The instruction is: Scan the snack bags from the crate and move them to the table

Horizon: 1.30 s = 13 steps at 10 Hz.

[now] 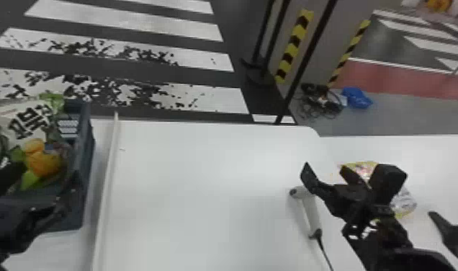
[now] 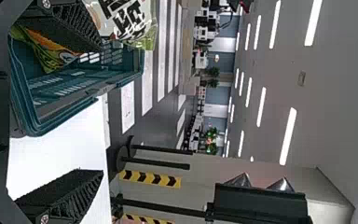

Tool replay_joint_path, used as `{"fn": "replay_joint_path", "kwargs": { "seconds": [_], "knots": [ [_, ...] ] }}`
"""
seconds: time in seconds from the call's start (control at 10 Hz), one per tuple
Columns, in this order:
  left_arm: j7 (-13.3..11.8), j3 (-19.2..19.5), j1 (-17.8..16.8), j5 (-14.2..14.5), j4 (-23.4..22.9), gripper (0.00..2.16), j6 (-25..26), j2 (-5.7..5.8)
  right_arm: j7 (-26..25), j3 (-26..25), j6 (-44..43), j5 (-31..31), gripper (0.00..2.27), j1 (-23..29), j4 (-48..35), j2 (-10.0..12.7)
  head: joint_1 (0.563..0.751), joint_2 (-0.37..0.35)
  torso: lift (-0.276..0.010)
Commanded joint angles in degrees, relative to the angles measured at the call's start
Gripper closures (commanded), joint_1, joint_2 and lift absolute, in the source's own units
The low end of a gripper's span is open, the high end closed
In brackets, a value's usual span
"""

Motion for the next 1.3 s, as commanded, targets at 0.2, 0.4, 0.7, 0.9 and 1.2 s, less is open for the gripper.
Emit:
{"fn": "replay_joint_path", "kwargs": {
  "seconds": [0.2, 0.4, 0.7, 0.9, 1.2],
  "knots": [
    [0.59, -0.62, 1.59, -0.93, -2.47, 0.07, 0.53, -0.45, -0.09, 7.76, -3.71, 2.51, 0.0, 3.69, -4.08, 3.42, 0.695, -0.186, -0.095],
    [0.59, -0.18, 3.43, -0.93, -4.58, 0.07, 0.53, -0.71, -0.44, 11.37, -8.28, 4.71, 0.0, 5.62, -4.43, 3.86, 0.695, -0.149, -0.095],
    [0.76, 2.37, 5.98, -1.02, -7.75, 0.07, 0.53, -0.8, -0.97, 13.39, -11.62, 5.85, 0.01, 7.29, -4.52, 3.86, 0.695, -0.095, -0.095],
    [1.11, 6.15, 7.56, -0.05, -10.91, 0.07, 4.74, -0.27, -0.79, 13.65, -12.15, 5.85, 0.01, 7.38, -4.52, 3.59, 0.695, -0.072, -0.095],
    [0.41, 11.86, 6.77, 3.38, -13.11, 0.07, 8.61, 1.66, -0.26, 14.09, -12.15, 6.03, 0.03, 7.64, -4.35, 3.15, 0.695, -0.018, -0.095]
  ]
}}
